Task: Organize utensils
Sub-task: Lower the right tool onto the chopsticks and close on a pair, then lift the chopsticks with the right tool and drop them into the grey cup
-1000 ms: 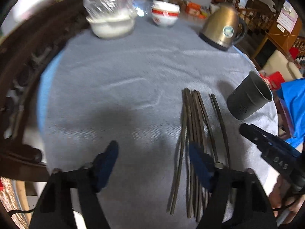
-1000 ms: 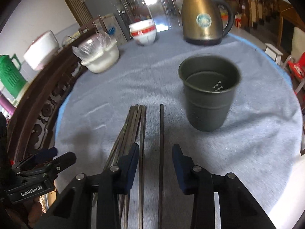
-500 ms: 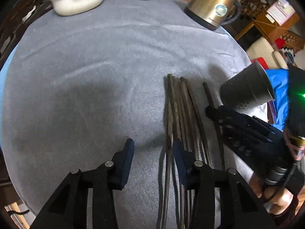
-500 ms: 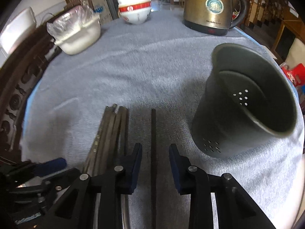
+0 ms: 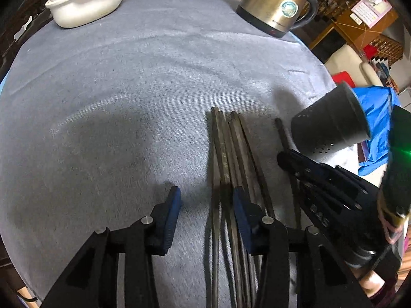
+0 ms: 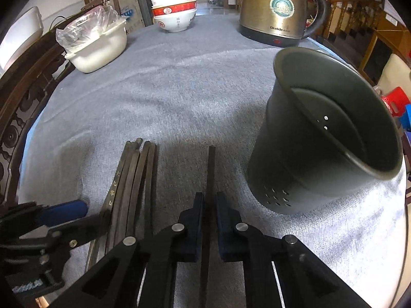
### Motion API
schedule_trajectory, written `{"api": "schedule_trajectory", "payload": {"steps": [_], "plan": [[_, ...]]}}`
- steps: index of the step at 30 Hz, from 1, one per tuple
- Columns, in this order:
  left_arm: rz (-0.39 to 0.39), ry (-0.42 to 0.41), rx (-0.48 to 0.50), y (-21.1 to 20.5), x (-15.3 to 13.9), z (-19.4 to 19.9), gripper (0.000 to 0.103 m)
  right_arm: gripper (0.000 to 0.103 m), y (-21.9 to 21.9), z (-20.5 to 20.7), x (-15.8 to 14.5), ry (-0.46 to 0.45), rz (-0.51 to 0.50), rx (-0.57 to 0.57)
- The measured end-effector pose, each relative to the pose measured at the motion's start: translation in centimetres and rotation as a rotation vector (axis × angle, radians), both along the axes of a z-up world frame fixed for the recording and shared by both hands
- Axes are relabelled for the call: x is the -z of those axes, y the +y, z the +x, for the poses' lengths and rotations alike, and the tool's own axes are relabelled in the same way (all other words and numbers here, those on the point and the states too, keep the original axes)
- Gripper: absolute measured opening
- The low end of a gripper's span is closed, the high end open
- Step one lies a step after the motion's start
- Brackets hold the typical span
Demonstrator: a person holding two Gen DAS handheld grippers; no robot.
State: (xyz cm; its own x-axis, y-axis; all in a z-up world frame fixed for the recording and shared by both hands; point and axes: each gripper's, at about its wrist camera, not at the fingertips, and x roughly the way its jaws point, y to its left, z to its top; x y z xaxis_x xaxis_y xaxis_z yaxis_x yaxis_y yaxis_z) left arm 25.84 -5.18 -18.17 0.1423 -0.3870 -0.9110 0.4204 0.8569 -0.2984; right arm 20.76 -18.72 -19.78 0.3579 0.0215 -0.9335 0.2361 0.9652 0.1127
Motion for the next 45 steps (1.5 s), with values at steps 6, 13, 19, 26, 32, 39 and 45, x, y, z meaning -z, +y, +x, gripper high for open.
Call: {"api": "schedule_trajectory", "payload": {"steps": [6, 13, 19, 26, 32, 39, 45], "plan": [[-0.024, 0.008, -0.02, 0.9, 0.2, 0.8, 0.028, 0.011, -0.5, -0.4, 0.2, -0.013, 0.024, 0.007], [-0.029, -0.013, -0.026, 3.0, -0.5, -0.3, 0.025, 0.011, -0.6, -1.1, 0.0, -0.026, 0.035, 0.004], [-0.014, 0.001, -0.027, 4.5, -0.7, 0.4, 0.025, 0.012, -0.7, -0.4, 0.1, -0.004, 0.044, 0.001], [-0.022, 0.009, -0.044, 3.3, -1.0, 2.4, 0.025, 0.012, -0.6, 0.7, 0.0, 0.009, 0.05, 0.006], [0.01, 0.038, -0.083, 2.9, 0.0, 4.2, 0.025, 0.012, -0.4, 0.8, 0.2, 0.003, 0.044, 0.004], [0.021, 0.031, -0.1, 2.6, 0.1, 6.2, 0.017, 0.012, -0.3, 1.3, 0.4, 0.006, 0.038, -0.002], [0.029, 0.041, -0.106, 2.4, 0.2, 7.3, 0.014, 0.012, -0.2, 3.1, 0.5, 0.04, 0.046, -0.004]]}}
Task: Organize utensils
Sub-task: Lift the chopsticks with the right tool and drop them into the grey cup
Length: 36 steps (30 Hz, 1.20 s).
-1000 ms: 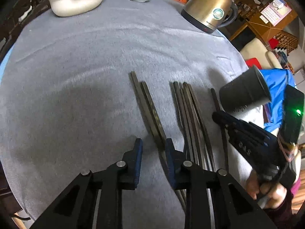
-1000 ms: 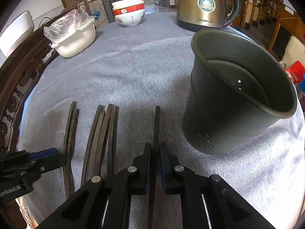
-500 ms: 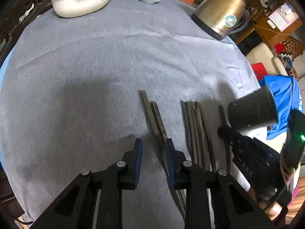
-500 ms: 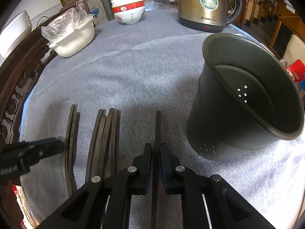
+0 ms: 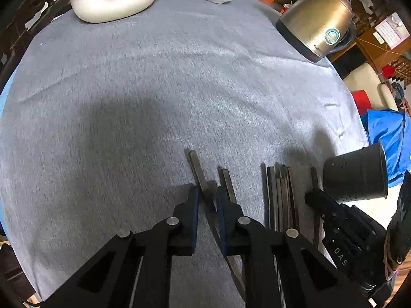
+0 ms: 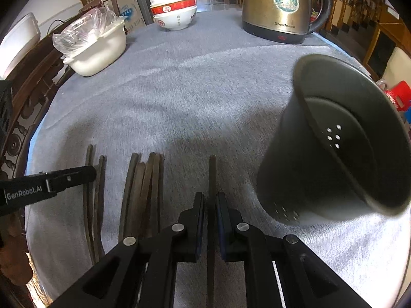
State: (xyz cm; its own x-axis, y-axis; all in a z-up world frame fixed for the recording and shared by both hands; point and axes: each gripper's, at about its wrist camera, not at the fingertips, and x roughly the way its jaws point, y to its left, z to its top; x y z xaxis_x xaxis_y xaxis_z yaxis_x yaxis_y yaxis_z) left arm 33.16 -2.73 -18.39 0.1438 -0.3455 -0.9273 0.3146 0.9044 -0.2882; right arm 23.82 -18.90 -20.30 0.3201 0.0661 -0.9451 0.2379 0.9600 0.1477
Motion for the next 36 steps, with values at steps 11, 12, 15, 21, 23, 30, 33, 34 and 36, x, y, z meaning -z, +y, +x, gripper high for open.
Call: {"api": "schedule_trajectory", "payload": {"steps": [11, 12, 15, 21, 23, 30, 33, 34, 36], "plan": [[-0.026, -0.049, -0.064, 0.7, -1.2, -0.2, 0.007, 0.007, -0.4, 0.4, -1.5, -0.084, 0.042, -0.013], [-0.03, -0.068, -0.065, 0.9, -2.0, -0.7, 0.006, 0.007, -0.7, 0.0, -2.2, -0.105, 0.049, -0.011], [-0.053, -0.13, -0.055, 0.8, -5.1, -2.2, 0.006, 0.007, -1.6, -1.0, -4.5, -0.185, 0.086, -0.007], [-0.104, -0.283, -0.009, -0.2, -12.2, -5.8, 0.006, 0.007, -3.9, -3.8, -8.9, -0.326, 0.157, 0.033], [-0.12, -0.322, 0.01, -0.8, -14.1, -6.9, 0.006, 0.007, -4.7, -4.9, -10.5, -0.378, 0.189, 0.048], [-0.155, -0.462, 0.064, -2.4, -20.2, -10.9, 0.005, 0.007, -6.2, -8.5, -16.7, -0.589, 0.202, 0.07], [-0.172, -0.512, 0.062, -3.0, -22.7, -11.7, 0.005, 0.007, -6.9, -9.7, -19.1, -0.681, 0.194, 0.084], [-0.178, -0.527, 0.06, -3.2, -23.3, -11.9, 0.005, 0.007, -7.2, -10.2, -20.1, -0.719, 0.179, 0.091], [-0.186, -0.559, 0.056, -3.9, -24.6, -12.0, 0.005, 0.007, -7.7, -10.7, -21.9, -0.784, 0.134, 0.107]]}}
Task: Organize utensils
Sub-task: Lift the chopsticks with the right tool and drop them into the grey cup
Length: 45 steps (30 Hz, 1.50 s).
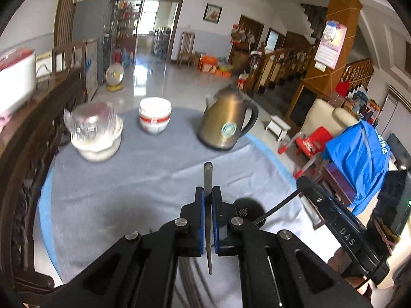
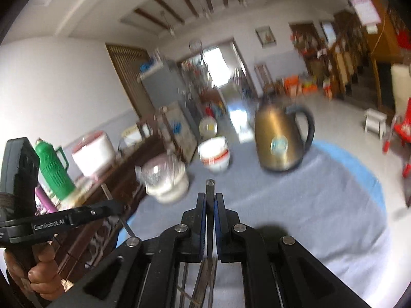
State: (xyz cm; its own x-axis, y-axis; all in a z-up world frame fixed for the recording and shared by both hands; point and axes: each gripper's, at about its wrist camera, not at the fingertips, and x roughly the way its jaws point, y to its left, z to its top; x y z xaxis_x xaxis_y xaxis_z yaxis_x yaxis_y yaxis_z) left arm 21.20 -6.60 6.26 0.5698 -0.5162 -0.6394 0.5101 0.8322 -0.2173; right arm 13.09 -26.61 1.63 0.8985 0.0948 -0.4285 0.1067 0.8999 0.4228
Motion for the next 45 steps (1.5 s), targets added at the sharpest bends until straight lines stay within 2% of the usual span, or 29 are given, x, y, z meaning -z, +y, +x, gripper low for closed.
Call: {"api": "schedule_trajectory", "payload": {"steps": [6, 12, 18, 22, 26, 29, 30, 31, 33, 34, 35, 37, 41, 45], "plan": [[-0.051, -0.11, -0.026, -3.0, -3.8, -0.3, 0.005, 0.007, -2.8, -0.3, -4.1, -0.09, -0.028, 0.089], [-0.098, -0.169, -0.049, -6.2, -4.9, 0.5, 0.005, 0.007, -4.7, -0.5, -5.4, -0.106, -0.084, 0.162], [-0.062, -0.129, -0.042, -9.8, -1.7, 2.0, 0.005, 0.007, -5.9, 0.1, -3.4, -0.019, -0.088, 0.167], [0.005, -0.036, -0.018, -11.6, 1.9, 3.5, 0.005, 0.007, -6.9, 0.4, -0.6, 0.067, -0.032, 0.142], [0.059, 0.014, -0.008, -12.1, 4.0, 4.1, 0.005, 0.01, -7.9, 0.7, 1.9, 0.131, 0.052, 0.113], [0.06, 0.031, 0.01, -11.6, 4.3, 3.7, 0.024, 0.011, -8.8, 0.7, 3.4, 0.156, 0.13, 0.092], [0.057, 0.023, 0.014, -11.3, 4.2, 3.4, 0.042, 0.011, -9.1, 0.6, 3.8, 0.161, 0.158, 0.085], [0.054, 0.007, 0.011, -10.8, 4.1, 3.0, 0.054, 0.017, -9.4, 0.4, 4.1, 0.159, 0.191, 0.074], [0.048, -0.029, 0.009, -9.8, 3.7, 2.2, 0.054, 0.037, -9.7, -0.5, 4.5, 0.142, 0.231, 0.078], [0.047, -0.04, 0.011, -9.1, 3.5, 1.8, 0.055, 0.063, -10.0, -1.3, 4.7, 0.12, 0.248, 0.087], [0.044, -0.049, 0.006, -8.2, 3.5, 1.4, 0.055, 0.074, -10.0, -2.0, 4.6, 0.095, 0.261, 0.096], [0.037, -0.052, -0.018, -6.4, 3.6, 1.2, 0.058, 0.074, -10.1, -3.9, 4.4, 0.025, 0.27, 0.123], [0.06, 0.003, -0.124, -1.3, 5.8, 1.3, 0.058, 0.07, -9.5, -6.1, 4.2, -0.013, 0.248, 0.124], [0.093, 0.097, -0.245, 3.4, 9.1, 1.4, 0.058, 0.049, -6.6, -6.7, 4.6, 0.015, 0.206, 0.011]]}}
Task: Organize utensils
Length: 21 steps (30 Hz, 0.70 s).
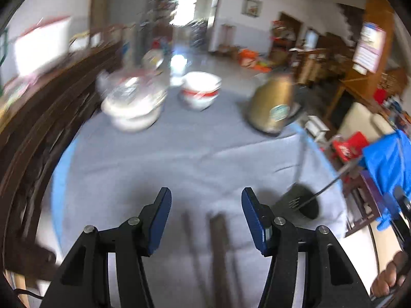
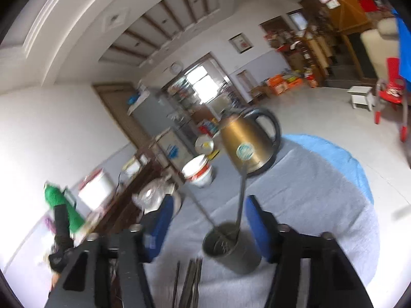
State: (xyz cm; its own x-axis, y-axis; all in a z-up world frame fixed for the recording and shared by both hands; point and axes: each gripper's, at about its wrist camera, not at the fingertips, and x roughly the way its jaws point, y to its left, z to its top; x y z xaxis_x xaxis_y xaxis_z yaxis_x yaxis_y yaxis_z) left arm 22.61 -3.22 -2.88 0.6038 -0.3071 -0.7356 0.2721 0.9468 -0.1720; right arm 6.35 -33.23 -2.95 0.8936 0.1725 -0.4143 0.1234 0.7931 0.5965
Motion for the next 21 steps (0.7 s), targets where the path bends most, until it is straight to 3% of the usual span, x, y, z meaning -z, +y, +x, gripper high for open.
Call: {"api": "schedule_trajectory", "payload": {"steps": [2, 9, 15, 18, 21], "plan": [[0.004, 0.038, -0.034, 1.6, 1.6, 0.2, 0.058, 0.039, 1.9, 0.4, 0.5, 0.023, -0.025, -0.064], [0.016, 0.207, -0.075, 4.2, 7.1, 1.1, 0.058, 0.036, 11.4, 4.5, 4.8, 0.205, -0.127, -0.285], [-0.013, 0.279, -0.087, 6.0, 10.0, 1.5, 0.058, 0.033, 17.4, 8.8, 11.0, 0.38, -0.211, -0.409], [-0.008, 0.295, -0.082, 6.7, 10.7, 1.5, 0.058, 0.032, 19.1, 9.9, 13.0, 0.43, -0.217, -0.448], [-0.013, 0.305, -0.092, 7.4, 11.3, 1.8, 0.058, 0.03, 21.2, 10.3, 14.1, 0.456, -0.289, -0.479]]}}
